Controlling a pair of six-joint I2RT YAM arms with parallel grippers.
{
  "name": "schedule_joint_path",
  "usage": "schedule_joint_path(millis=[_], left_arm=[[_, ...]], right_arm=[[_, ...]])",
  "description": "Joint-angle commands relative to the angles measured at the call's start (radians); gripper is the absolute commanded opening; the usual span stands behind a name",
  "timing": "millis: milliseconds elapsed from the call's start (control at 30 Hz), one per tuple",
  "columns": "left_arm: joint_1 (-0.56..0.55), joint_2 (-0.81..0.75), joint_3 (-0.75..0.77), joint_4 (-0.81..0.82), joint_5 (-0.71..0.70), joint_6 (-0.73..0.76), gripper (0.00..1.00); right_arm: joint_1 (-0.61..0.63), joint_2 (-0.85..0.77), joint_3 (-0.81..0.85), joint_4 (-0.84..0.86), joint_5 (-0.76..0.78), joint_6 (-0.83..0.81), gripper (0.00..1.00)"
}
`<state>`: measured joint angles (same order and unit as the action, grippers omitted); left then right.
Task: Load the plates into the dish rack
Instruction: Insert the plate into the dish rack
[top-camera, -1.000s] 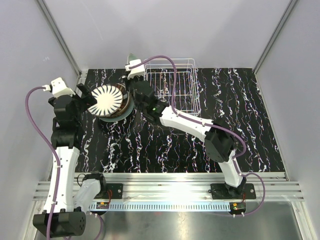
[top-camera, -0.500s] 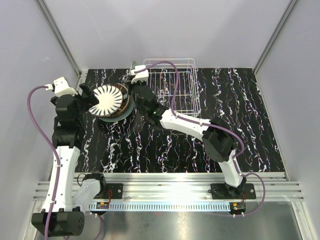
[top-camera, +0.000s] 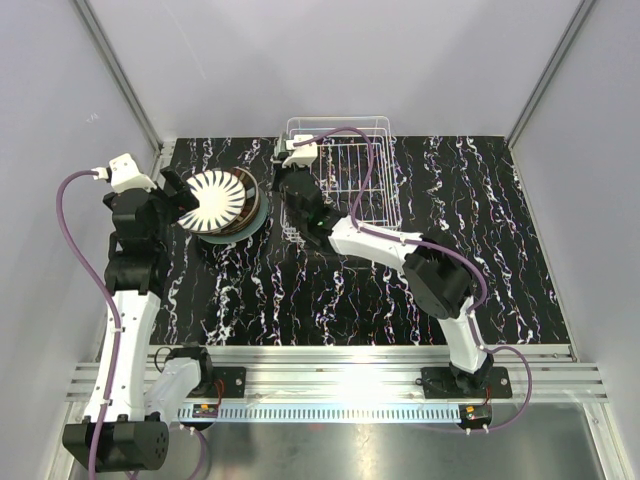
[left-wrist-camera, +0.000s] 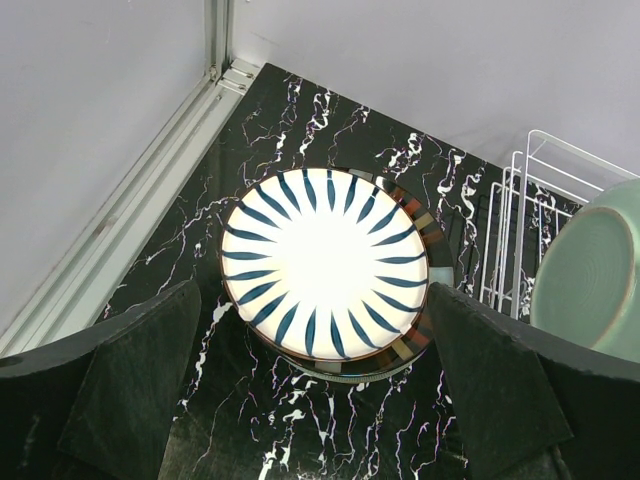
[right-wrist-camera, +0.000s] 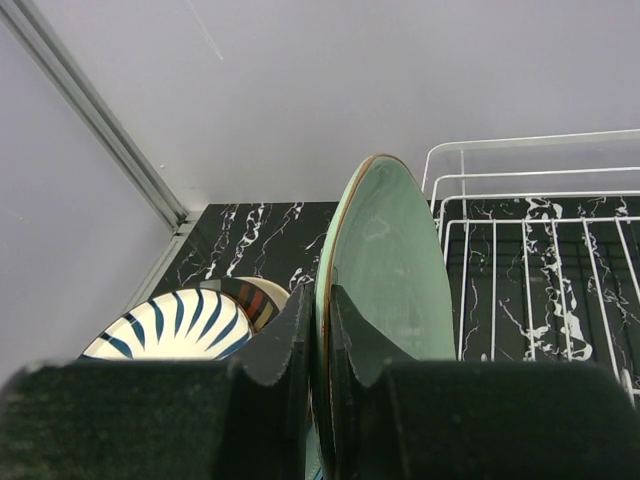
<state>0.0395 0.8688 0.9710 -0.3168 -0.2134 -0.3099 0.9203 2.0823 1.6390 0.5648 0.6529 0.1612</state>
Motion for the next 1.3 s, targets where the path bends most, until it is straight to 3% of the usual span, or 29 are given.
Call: schedule_joint_path(millis=[0,1267], left_arm=[[-0.003,0.001,0.011,0.028,0.014,0.017,0.99],[-0.010,0.009,0.011,0.031,0.042,0.018,0.99]], right_arm=[[-0.001,-0.105,0.030,0.219,-0.024,0.066,0.00],[-0.014,-0.085,-0.099,0.239,-0.004,0.184,0.00]])
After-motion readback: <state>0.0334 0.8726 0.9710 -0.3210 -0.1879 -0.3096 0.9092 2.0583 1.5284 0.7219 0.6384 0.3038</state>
